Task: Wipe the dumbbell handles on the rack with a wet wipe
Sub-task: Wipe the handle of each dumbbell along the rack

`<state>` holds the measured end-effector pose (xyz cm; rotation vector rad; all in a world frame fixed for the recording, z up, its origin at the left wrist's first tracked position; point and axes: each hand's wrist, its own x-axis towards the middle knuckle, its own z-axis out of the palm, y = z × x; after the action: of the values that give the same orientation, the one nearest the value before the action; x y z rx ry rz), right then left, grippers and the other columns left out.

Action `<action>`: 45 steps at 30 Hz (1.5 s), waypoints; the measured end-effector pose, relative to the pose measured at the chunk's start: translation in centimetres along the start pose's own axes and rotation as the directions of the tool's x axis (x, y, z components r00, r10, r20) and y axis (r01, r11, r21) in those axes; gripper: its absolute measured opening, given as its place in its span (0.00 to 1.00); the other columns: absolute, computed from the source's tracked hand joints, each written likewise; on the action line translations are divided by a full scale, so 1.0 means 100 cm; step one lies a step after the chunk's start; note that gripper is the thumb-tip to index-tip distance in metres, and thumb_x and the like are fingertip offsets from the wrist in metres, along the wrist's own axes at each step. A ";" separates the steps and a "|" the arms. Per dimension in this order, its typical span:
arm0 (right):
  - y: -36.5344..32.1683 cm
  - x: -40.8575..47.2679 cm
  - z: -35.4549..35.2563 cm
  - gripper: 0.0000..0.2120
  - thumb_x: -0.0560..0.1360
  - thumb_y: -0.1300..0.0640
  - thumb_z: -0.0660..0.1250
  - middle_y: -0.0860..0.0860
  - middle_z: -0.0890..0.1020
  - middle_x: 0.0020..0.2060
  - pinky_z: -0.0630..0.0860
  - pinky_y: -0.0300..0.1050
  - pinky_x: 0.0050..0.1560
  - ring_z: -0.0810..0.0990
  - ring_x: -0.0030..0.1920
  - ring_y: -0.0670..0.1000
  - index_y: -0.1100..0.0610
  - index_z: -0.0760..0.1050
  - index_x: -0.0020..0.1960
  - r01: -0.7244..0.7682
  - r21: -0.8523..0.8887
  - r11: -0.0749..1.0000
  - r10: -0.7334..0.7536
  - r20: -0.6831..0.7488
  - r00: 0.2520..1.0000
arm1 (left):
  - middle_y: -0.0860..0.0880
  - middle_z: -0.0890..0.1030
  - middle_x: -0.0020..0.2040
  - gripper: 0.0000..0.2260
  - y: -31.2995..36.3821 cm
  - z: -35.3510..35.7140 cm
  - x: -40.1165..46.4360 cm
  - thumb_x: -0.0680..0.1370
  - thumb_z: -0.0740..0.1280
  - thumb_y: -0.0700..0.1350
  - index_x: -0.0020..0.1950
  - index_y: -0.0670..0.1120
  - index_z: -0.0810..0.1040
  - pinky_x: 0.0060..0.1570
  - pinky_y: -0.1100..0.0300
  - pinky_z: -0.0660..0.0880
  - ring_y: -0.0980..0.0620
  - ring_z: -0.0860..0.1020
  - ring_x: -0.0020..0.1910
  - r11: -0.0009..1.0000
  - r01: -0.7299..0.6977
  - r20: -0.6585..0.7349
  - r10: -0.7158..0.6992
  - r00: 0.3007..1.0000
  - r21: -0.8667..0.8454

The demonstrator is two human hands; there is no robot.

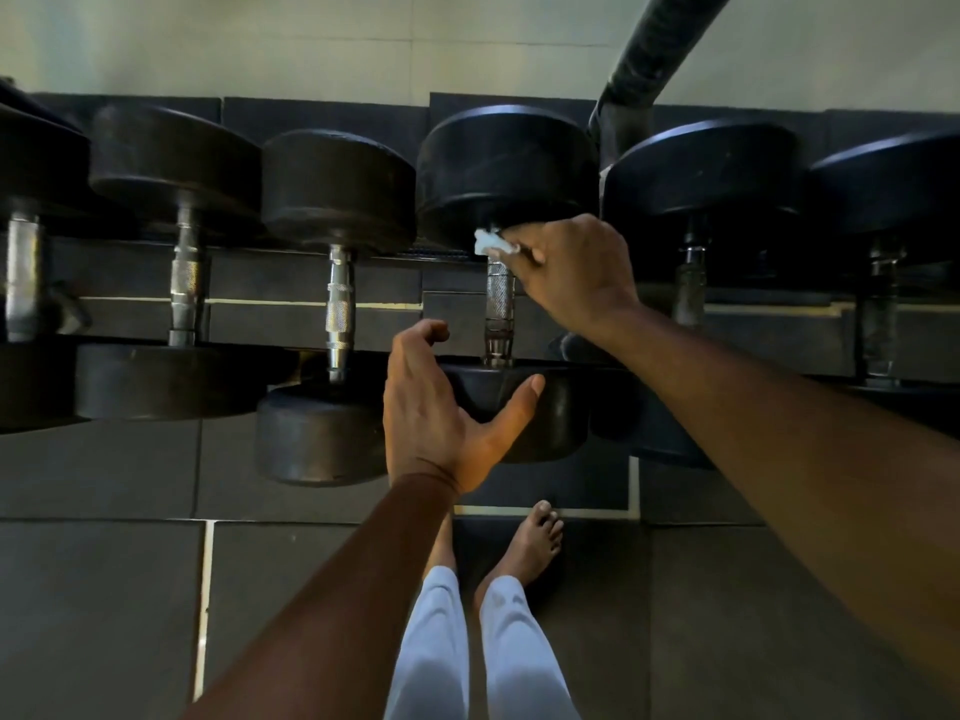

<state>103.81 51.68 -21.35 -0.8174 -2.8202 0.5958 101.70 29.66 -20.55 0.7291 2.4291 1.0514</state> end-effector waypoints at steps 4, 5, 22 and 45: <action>-0.004 0.002 -0.002 0.17 0.82 0.38 0.69 0.50 0.89 0.47 0.77 0.45 0.43 0.87 0.47 0.54 0.40 0.83 0.67 -0.005 -0.031 0.999 0.007 0.044 0.999 | 0.51 0.73 0.66 0.43 0.000 0.000 0.000 0.71 0.74 0.72 0.73 0.45 0.68 0.66 0.46 0.76 0.54 0.73 0.66 1.000 0.000 0.005 0.000 1.000 0.003; -0.008 0.004 -0.002 0.16 0.82 0.38 0.69 0.50 0.89 0.47 0.74 0.45 0.42 0.86 0.47 0.55 0.41 0.83 0.67 0.005 -0.064 0.998 -0.001 0.054 0.999 | 0.51 0.72 0.66 0.43 0.000 0.000 0.000 0.71 0.74 0.72 0.73 0.45 0.68 0.67 0.46 0.76 0.55 0.73 0.66 1.000 0.002 0.005 -0.002 1.000 0.004; -0.040 -0.005 0.007 0.12 0.82 0.43 0.68 0.50 0.87 0.42 0.66 0.44 0.40 0.86 0.45 0.55 0.46 0.87 0.57 -0.193 -0.061 0.979 0.191 -0.036 0.981 | 0.53 0.73 0.61 0.40 -0.002 0.000 0.002 0.71 0.74 0.72 0.71 0.47 0.69 0.62 0.47 0.78 0.55 0.74 0.60 1.000 -0.012 -0.004 0.012 1.000 0.004; 0.011 -0.004 0.009 0.09 0.87 0.55 0.63 0.49 0.88 0.50 0.81 0.52 0.58 0.87 0.56 0.51 0.50 0.81 0.51 -0.769 0.635 -0.073 0.359 0.736 0.574 | 0.50 0.74 0.60 0.38 -0.006 0.002 0.002 0.74 0.72 0.71 0.70 0.44 0.72 0.58 0.49 0.78 0.53 0.75 0.58 0.997 -0.071 -0.005 0.071 0.997 0.024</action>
<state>104.44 51.98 -22.62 -1.6212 -1.2764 2.4665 101.53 29.56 -21.15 0.8277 2.4404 1.0540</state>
